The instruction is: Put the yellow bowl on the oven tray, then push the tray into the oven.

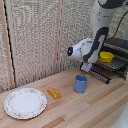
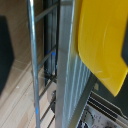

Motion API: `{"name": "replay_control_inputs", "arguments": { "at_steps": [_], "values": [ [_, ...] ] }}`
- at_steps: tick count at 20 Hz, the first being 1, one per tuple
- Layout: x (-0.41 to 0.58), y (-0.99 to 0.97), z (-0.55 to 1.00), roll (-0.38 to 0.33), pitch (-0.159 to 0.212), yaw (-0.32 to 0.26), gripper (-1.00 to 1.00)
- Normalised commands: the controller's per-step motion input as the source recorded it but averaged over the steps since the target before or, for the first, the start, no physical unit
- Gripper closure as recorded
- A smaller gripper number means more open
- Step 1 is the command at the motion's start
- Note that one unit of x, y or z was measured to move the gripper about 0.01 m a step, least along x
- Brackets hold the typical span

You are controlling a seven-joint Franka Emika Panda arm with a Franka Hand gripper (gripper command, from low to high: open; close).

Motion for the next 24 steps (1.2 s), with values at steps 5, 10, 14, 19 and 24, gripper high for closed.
{"name": "replay_control_inputs", "arguments": {
  "at_steps": [5,10,14,19,24],
  "values": [
    [-0.314,-0.16,0.04,-0.003,-0.009,0.107,1.00],
    [-0.405,-0.50,0.06,0.038,0.008,0.137,1.00],
    [-0.267,-0.45,0.14,0.097,0.028,0.149,1.00],
    [-0.108,-0.53,0.36,0.170,-0.006,0.064,1.00],
    [0.039,-0.58,0.61,0.217,0.000,0.000,1.00]
  ]
}}
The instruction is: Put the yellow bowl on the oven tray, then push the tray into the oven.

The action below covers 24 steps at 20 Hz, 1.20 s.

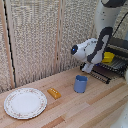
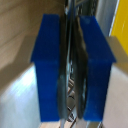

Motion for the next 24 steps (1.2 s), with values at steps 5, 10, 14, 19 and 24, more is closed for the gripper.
{"name": "replay_control_inputs", "arguments": {
  "at_steps": [5,10,14,19,24],
  "values": [
    [0.040,-0.61,0.65,0.201,0.000,0.000,1.00],
    [0.017,-0.72,0.66,0.190,0.000,-0.002,1.00],
    [0.000,-0.89,0.58,0.113,0.001,-0.020,1.00],
    [0.000,-1.00,0.19,0.047,0.002,-0.007,1.00],
    [-0.002,-1.00,0.00,0.001,0.001,0.000,1.00]
  ]
}}
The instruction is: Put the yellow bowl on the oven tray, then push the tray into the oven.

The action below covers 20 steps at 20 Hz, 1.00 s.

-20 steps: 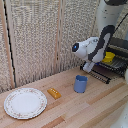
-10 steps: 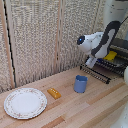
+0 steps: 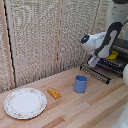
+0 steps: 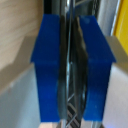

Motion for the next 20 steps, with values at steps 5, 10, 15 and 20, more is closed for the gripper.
{"name": "replay_control_inputs", "arguments": {
  "at_steps": [5,10,15,20],
  "values": [
    [-0.034,-0.78,0.01,-0.016,-0.042,0.004,1.00],
    [-0.149,-0.65,0.11,-0.067,-0.131,0.003,1.00],
    [-0.101,-0.98,0.19,0.000,-0.133,0.000,1.00],
    [-0.007,-0.63,0.15,0.004,-0.080,0.001,1.00]
  ]
}}
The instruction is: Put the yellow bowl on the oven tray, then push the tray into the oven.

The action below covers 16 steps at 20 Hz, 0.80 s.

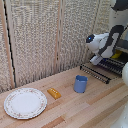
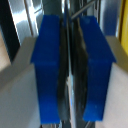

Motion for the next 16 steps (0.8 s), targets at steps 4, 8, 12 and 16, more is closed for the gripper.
{"name": "replay_control_inputs", "arguments": {
  "at_steps": [4,8,12,16],
  "values": [
    [-0.020,-0.27,0.14,-0.054,-0.084,0.030,-1.00],
    [-0.006,-0.36,0.12,-0.241,-0.098,0.030,-1.00],
    [-0.011,-0.36,0.09,-0.317,-0.104,0.059,-1.00],
    [-0.017,-0.21,0.14,-0.306,-0.096,0.053,-1.00]
  ]
}}
